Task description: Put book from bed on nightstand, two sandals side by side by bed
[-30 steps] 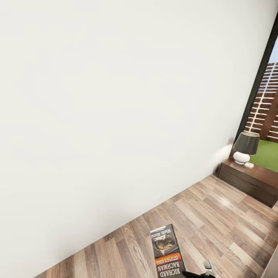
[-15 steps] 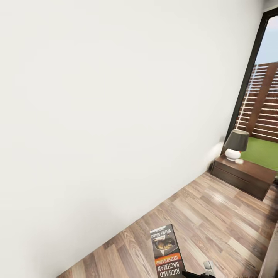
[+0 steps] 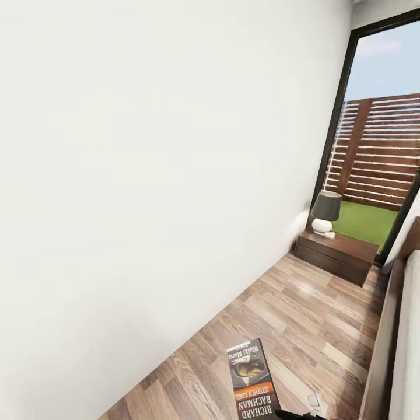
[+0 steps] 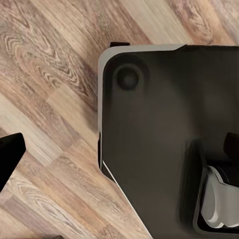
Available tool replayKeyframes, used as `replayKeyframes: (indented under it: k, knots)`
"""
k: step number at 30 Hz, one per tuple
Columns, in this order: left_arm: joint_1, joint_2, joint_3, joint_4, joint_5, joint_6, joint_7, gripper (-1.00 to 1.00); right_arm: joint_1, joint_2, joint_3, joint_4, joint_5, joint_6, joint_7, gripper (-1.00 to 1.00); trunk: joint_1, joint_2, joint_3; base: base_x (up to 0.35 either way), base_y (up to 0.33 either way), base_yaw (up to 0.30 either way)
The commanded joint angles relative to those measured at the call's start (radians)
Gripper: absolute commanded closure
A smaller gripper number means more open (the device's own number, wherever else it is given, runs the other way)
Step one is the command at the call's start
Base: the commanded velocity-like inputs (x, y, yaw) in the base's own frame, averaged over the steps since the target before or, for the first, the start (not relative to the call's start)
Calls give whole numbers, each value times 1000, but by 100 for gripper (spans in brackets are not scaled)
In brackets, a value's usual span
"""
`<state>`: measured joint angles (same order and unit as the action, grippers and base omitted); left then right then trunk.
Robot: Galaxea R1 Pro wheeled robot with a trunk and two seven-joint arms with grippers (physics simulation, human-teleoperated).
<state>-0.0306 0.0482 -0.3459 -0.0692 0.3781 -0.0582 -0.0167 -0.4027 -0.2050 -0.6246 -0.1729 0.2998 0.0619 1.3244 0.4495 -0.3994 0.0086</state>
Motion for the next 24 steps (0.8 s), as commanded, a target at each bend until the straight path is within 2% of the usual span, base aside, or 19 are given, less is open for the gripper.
replayKeyframes:
  k: [1, 15, 24]
  knots:
    - [0, 0, -8, 0, 10, -3, -2, -100, -1, 1, -9, 0, 9, 6, 4, 100, 1, -1, 0, 105, 215, -286]
    - [0, 0, -8, 0, 10, -2, -2, -100, -1, 0, -9, 0, 9, 4, 4, 100, 1, -1, 0, 188, 233, -286]
    - [0, -1, -8, 0, 10, -2, -2, -100, -1, 0, -9, 0, 9, 1, 8, 100, 1, -1, 0, 102, 73, -286]
